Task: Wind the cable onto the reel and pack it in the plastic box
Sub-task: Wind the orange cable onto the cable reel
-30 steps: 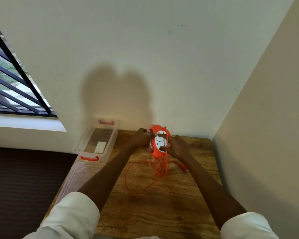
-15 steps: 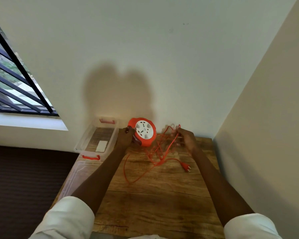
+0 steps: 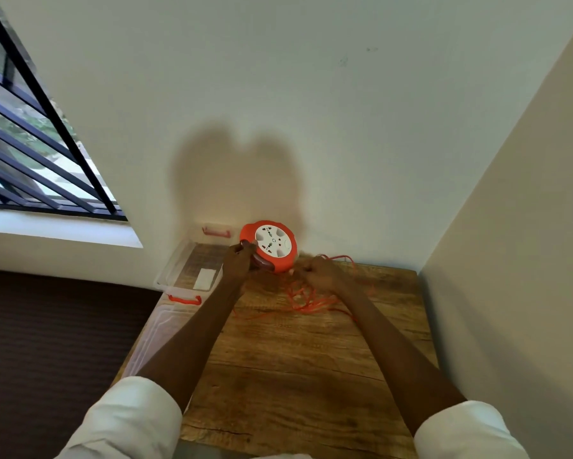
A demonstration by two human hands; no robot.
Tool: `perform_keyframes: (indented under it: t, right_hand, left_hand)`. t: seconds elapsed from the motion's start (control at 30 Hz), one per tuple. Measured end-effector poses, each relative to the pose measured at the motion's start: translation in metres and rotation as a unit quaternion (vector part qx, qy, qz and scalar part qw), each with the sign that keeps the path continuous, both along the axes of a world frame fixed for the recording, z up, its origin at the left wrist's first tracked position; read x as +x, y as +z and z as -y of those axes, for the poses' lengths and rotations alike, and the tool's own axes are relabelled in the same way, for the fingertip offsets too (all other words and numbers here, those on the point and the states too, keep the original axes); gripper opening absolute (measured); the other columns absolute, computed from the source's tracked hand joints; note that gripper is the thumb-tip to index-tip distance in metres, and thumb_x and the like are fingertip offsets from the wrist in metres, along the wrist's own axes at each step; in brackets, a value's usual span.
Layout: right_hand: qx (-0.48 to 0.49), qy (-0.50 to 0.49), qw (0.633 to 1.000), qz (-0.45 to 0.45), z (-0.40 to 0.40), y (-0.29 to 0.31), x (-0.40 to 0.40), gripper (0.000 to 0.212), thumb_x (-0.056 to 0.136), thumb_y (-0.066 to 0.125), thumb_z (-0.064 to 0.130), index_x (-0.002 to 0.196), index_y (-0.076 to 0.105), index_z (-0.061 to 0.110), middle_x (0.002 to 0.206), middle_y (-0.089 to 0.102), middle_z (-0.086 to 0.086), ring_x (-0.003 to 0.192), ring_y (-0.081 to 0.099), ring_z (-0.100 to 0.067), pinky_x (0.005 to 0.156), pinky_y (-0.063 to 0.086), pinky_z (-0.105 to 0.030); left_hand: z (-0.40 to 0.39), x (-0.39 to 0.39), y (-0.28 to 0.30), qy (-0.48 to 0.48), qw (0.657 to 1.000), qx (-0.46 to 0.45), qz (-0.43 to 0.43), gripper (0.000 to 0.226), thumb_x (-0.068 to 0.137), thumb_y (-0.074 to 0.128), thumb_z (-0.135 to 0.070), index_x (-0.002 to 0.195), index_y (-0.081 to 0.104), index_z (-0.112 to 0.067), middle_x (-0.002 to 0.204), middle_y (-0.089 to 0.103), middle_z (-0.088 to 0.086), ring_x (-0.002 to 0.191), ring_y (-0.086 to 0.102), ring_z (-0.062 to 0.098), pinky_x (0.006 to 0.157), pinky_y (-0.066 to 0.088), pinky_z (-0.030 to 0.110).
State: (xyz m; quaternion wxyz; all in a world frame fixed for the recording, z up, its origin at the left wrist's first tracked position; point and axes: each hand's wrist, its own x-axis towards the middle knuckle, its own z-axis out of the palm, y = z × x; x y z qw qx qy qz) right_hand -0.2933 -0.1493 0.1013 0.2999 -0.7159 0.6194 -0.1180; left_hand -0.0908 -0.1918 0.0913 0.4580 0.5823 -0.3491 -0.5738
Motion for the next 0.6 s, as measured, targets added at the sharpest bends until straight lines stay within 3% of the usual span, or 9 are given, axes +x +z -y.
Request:
perform_keyframes:
  t: [0.07,0.13,0.3,0.37,0.43,0.5,0.6]
  right_hand:
    - [0.05,0.039,0.998,0.0,0.002,-0.004,0.009,0.031,0.101,0.054,0.029,0.128,0.068,0.026,0.139,0.061,0.001,0.119,0.058,-0.018,0.097,0.046,-0.032]
    - [0.073,0.055,0.996,0.004,0.002,-0.009,0.013,0.032,0.1,0.055,0.025,0.13,0.066,0.025,0.14,0.06,0.003,0.12,0.058,-0.018,0.099,0.047,-0.032]
    - [0.022,0.038,0.999,-0.017,0.001,-0.019,0.012,0.021,0.098,0.061,0.03,0.113,0.073,0.02,0.115,0.071,0.003,0.1,0.067,-0.017,0.085,0.053,-0.032]
    - [-0.01,0.046,0.998,-0.053,-0.002,-0.02,0.007,0.019,0.098,0.061,0.031,0.107,0.073,0.019,0.107,0.073,0.003,0.092,0.069,-0.016,0.081,0.056,-0.033]
    - [-0.058,0.072,0.992,-0.091,-0.005,-0.02,0.001,0.02,0.099,0.058,0.03,0.11,0.072,0.019,0.109,0.073,0.002,0.097,0.068,-0.018,0.079,0.053,-0.03]
    - [-0.109,0.072,0.986,-0.099,-0.009,-0.021,-0.007,0.023,0.1,0.057,0.029,0.117,0.071,0.022,0.112,0.074,0.003,0.099,0.068,-0.017,0.08,0.051,-0.028]
    - [-0.131,0.015,0.991,0.007,-0.015,-0.024,-0.016,0.025,0.1,0.059,0.024,0.123,0.069,0.027,0.111,0.075,0.006,0.09,0.071,-0.011,0.08,0.054,-0.028]
  left_hand:
    - [0.0,0.0,0.003,0.004,1.0,0.004,0.006,0.046,0.097,0.065,-0.028,0.136,0.056,-0.005,0.129,0.066,0.014,0.106,0.067,0.032,0.072,0.06,0.034]
    - [0.001,0.003,0.003,0.003,1.0,0.007,0.017,0.045,0.096,0.065,-0.028,0.135,0.057,-0.005,0.129,0.066,0.013,0.104,0.067,0.031,0.071,0.059,0.032]
    - [0.007,0.012,0.002,-0.016,0.999,0.025,0.022,0.042,0.096,0.065,-0.024,0.13,0.06,-0.001,0.125,0.068,0.014,0.098,0.069,0.029,0.081,0.06,0.04]
    - [0.011,0.015,0.004,-0.025,0.999,0.036,0.025,0.042,0.096,0.063,-0.023,0.129,0.06,0.002,0.125,0.068,0.018,0.108,0.068,0.035,0.096,0.056,0.049]
    - [0.014,0.018,0.008,-0.047,0.998,0.042,0.026,0.04,0.097,0.06,-0.022,0.128,0.059,0.004,0.125,0.067,0.021,0.112,0.065,0.036,0.101,0.052,0.051]
    - [0.017,0.023,0.014,-0.054,0.997,0.04,0.034,0.035,0.097,0.061,-0.02,0.125,0.058,0.002,0.12,0.068,0.02,0.108,0.067,0.036,0.095,0.056,0.049]
    - [0.018,0.032,0.021,-0.075,0.995,0.047,0.039,0.035,0.096,0.063,-0.019,0.126,0.055,-0.002,0.108,0.069,0.014,0.094,0.069,0.03,0.063,0.063,0.036]
